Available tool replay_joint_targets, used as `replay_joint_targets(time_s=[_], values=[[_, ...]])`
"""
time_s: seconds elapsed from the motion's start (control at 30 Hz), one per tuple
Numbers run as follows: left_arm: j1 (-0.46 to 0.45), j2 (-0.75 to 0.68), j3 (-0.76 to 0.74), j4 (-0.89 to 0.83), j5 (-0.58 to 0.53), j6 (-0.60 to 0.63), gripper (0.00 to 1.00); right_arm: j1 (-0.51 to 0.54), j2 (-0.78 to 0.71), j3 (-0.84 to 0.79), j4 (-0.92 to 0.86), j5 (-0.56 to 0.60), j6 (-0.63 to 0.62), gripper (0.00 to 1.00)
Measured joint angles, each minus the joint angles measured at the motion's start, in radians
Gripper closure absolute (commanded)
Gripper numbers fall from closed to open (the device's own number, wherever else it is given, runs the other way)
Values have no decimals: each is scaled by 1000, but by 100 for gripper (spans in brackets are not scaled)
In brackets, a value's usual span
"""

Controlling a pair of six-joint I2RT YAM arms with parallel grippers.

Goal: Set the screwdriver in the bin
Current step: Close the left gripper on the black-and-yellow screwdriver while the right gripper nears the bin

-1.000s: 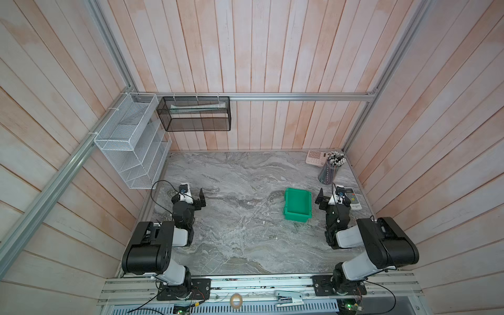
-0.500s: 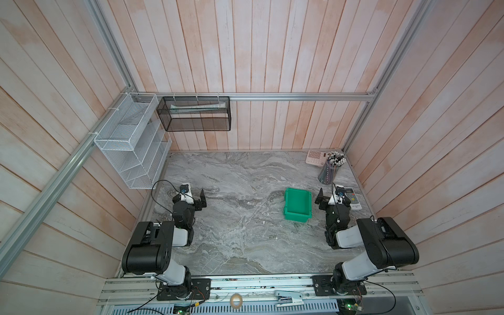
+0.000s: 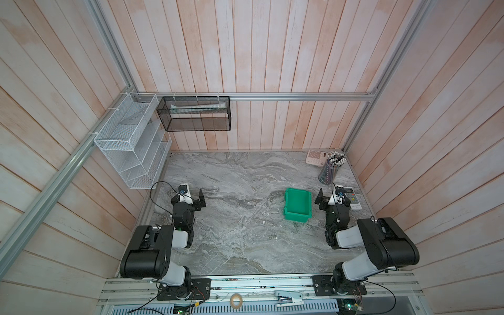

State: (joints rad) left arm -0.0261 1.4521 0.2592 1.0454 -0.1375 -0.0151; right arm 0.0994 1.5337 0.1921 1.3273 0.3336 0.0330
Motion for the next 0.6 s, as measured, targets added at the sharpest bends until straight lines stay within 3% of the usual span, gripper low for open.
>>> replay_joint_targets(time_s=[0.13,0.27,0.43,0.6], values=[[-130,-268,51,-162,-101,-6,0,46,-139,5,-91,113,6,2],[-193,-414,215,-396,-126,-134,0,51,-303,1,-158,225,68,1],[-241,-404,372,-709,-140,-229,0,50,-407,95,-417,183,177,1],[-237,-283,499,-1037,-245,-394,0,66,-405,135,-500,56,211,1]])
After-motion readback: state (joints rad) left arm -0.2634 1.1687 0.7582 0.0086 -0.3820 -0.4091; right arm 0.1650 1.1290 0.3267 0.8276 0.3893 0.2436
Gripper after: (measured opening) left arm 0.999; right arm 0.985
